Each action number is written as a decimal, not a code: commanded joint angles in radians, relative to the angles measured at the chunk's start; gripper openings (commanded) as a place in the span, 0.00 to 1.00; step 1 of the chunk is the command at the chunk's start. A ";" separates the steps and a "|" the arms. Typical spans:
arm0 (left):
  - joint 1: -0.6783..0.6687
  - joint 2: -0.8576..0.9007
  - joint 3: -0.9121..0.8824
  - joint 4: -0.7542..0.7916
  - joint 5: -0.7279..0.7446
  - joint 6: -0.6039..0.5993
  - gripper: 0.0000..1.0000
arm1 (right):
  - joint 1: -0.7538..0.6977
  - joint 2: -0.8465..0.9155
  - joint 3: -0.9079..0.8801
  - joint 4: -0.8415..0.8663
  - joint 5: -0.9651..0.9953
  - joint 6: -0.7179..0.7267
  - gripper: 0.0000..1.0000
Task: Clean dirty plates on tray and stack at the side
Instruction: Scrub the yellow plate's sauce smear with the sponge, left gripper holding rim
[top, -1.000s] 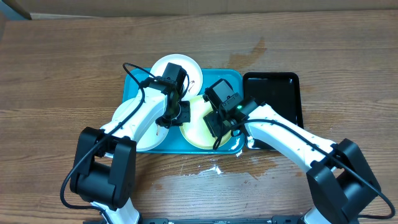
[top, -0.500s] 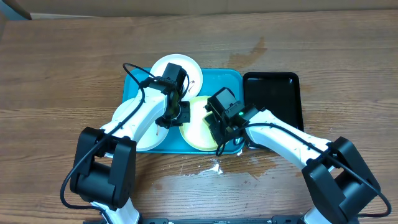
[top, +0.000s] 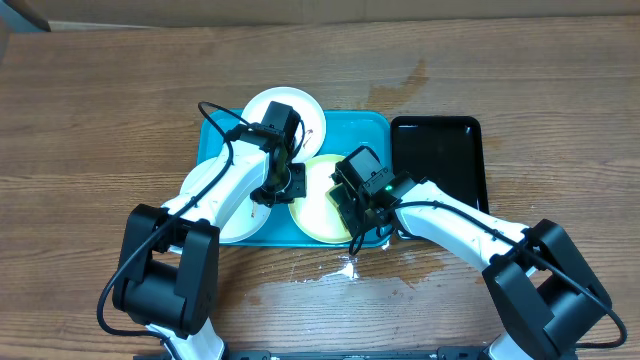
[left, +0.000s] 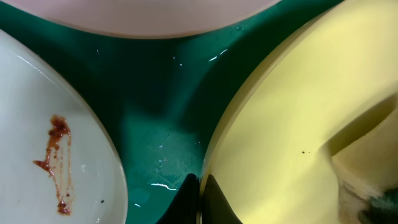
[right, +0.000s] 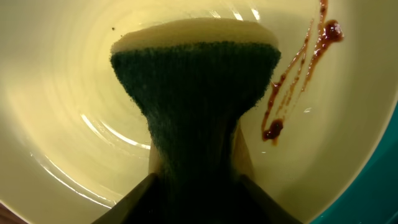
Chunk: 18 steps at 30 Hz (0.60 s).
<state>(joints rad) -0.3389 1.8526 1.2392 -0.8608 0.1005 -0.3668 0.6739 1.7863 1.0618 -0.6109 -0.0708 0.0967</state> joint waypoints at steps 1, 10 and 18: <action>-0.003 -0.021 0.007 0.001 0.005 0.004 0.04 | -0.001 0.010 -0.016 0.001 0.002 0.007 0.22; -0.003 -0.021 0.007 -0.006 0.005 0.008 0.04 | -0.001 0.010 -0.016 0.004 0.012 0.006 0.04; -0.003 -0.021 0.007 -0.006 0.008 0.023 0.04 | -0.001 0.010 -0.016 0.043 0.097 0.006 0.04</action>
<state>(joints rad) -0.3389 1.8526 1.2392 -0.8646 0.1009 -0.3641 0.6743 1.7866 1.0569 -0.5861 -0.0196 0.1043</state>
